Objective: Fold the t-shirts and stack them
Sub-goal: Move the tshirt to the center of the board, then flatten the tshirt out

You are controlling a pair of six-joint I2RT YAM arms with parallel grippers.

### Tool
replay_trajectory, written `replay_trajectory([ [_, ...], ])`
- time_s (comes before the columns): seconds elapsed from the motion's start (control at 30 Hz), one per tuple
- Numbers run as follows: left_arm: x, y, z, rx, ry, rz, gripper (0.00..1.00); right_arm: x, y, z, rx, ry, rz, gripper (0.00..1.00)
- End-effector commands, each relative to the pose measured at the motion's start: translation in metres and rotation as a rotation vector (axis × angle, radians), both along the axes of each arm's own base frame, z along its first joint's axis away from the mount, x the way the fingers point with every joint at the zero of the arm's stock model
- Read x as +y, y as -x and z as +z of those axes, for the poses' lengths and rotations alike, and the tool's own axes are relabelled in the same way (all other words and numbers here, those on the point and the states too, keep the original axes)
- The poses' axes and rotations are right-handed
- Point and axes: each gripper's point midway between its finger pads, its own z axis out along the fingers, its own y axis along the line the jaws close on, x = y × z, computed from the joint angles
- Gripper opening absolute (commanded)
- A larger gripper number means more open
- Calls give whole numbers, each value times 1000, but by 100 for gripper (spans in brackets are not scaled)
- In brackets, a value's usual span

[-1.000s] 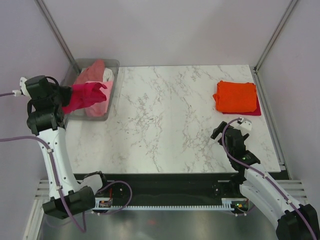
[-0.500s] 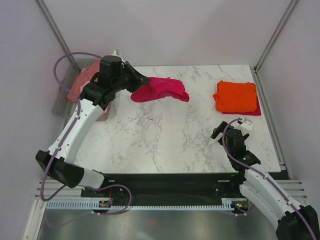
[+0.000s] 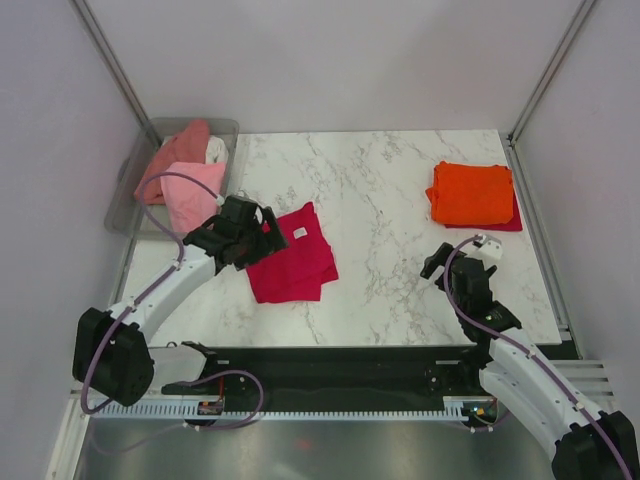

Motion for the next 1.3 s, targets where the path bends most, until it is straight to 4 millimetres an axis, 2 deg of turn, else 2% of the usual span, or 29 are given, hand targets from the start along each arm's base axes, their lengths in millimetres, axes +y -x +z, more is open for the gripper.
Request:
replay_trajectory([
  [0.0, -1, -17, 13, -132, -88, -87, 98, 12, -10, 23, -74, -16, 67, 97],
  [0.13, -27, -24, 21, -201, -152, -222, 91, 27, -11, 24, -90, -28, 159, 87],
  [0.23, -46, -29, 21, -244, -149, -276, 90, 43, -13, 29, -113, -41, 250, 73],
  [0.33, -58, -35, 11, -276, -154, -316, 89, 52, -14, 31, -118, -46, 302, 66],
  [0.37, -61, -40, -2, -249, -174, -318, 88, 52, -15, 29, -109, -43, 303, 61],
  [0.4, -61, -46, -6, -242, -190, -312, 87, 51, -15, 28, -106, -41, 300, 60],
  [0.43, -64, -57, -2, -256, -207, -307, 82, 51, -15, 28, -103, -40, 300, 59],
  [0.47, -67, -63, -15, -224, -230, -309, 80, 52, -15, 27, -100, -40, 301, 58],
  [0.5, -68, -68, -19, -210, -244, -310, 77, 51, -15, 27, -102, -38, 299, 58],
  [0.53, -76, -78, -10, -233, -237, -322, 73, 51, -15, 26, -99, -38, 297, 58],
  [0.6, -87, -86, -19, -201, -245, -355, 72, 50, -15, 26, -102, -37, 291, 58],
  [0.7, -100, -83, -33, -169, -252, -420, 77, 48, -15, 27, -107, -37, 285, 59],
  [0.8, -107, -75, -45, -147, -261, -464, 78, 47, -15, 26, -106, -36, 278, 59],
  [0.9, -109, -68, -56, -119, -276, -503, 62, 47, -15, 26, -104, -37, 274, 60],
  [1.07, -115, -54, -74, -55, -254, -551, 60, 47, -14, 26, -104, -36, 273, 60],
  [1.17, -112, -48, -77, -38, -256, -558, 56, 47, -14, 26, -105, -36, 273, 60],
  [1.27, -113, -42, -77, -25, -240, -580, 42, 45, -15, 27, -107, -34, 267, 60],
])
